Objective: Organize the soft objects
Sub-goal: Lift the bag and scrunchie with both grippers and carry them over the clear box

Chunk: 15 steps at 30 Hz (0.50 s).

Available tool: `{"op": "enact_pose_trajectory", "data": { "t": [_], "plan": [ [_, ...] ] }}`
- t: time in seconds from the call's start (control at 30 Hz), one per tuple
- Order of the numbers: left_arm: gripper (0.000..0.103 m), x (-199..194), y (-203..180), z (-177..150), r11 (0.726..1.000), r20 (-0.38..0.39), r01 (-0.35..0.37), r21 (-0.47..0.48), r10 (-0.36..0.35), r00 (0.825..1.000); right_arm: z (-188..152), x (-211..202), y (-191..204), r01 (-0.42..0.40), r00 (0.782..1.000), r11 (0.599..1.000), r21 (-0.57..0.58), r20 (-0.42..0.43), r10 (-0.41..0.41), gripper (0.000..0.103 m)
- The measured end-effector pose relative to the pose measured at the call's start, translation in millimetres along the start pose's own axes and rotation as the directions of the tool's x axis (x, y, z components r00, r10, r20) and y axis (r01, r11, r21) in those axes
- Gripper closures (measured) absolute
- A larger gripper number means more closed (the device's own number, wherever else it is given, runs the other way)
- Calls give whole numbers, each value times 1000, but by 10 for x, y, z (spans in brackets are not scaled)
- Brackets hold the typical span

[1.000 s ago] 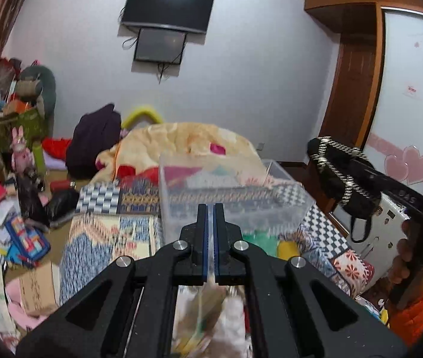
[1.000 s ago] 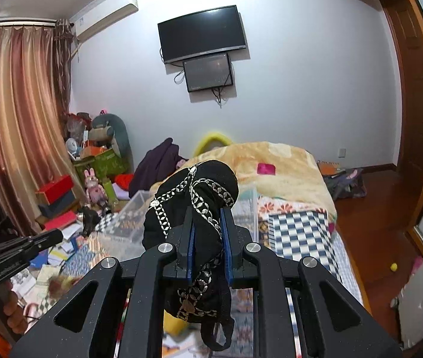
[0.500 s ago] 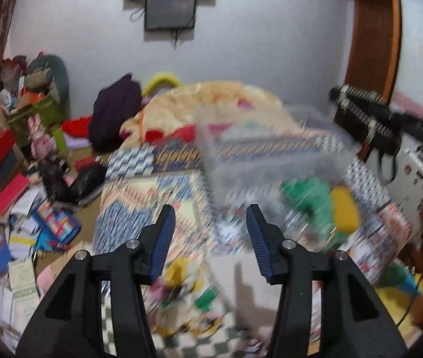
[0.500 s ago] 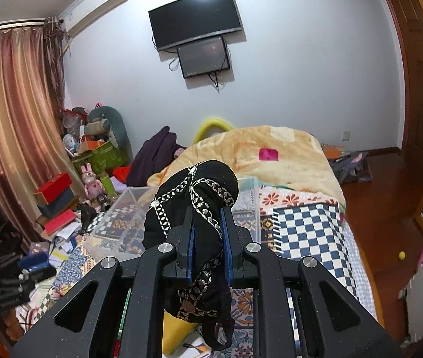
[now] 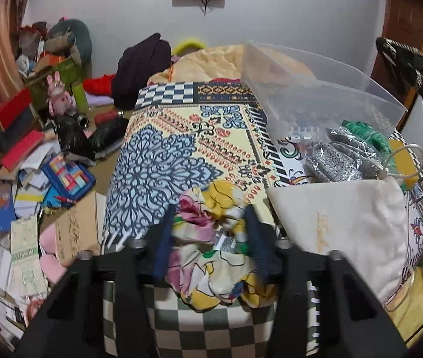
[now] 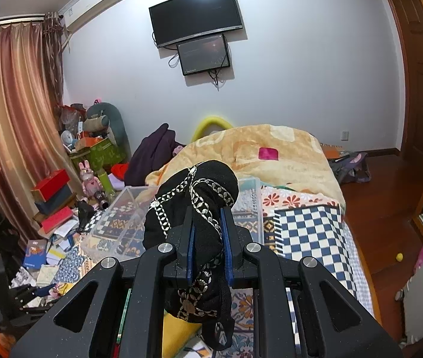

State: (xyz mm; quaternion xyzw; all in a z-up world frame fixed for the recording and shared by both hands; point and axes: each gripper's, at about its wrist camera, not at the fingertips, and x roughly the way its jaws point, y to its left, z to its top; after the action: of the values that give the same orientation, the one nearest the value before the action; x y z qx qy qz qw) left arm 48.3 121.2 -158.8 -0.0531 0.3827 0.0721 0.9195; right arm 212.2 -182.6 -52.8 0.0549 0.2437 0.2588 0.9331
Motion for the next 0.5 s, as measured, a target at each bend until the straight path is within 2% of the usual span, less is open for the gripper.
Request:
{"op": "enact_pose_trajectory", "data": {
  "t": [0.03, 0.13, 0.33, 0.5],
  "plan": [
    [83, 0, 7, 11, 1000, 0, 3, 0, -3, 1000, 22, 22, -2, 0, 1000, 1000, -4, 1, 0, 89],
    [90, -13, 0, 89, 1000, 12, 7, 1, -7, 1000, 73, 88, 6, -1, 1000, 1000, -12, -4, 1, 89],
    [91, -163, -129, 429, 999, 96, 41, 21, -43, 994, 134, 242, 39, 10, 1000, 999, -34, -14, -11, 89],
    [91, -285, -358, 821, 995, 181, 77, 64, -88, 980, 169, 409, 45, 11, 999, 999, -33, -41, -12, 89]
  ]
}}
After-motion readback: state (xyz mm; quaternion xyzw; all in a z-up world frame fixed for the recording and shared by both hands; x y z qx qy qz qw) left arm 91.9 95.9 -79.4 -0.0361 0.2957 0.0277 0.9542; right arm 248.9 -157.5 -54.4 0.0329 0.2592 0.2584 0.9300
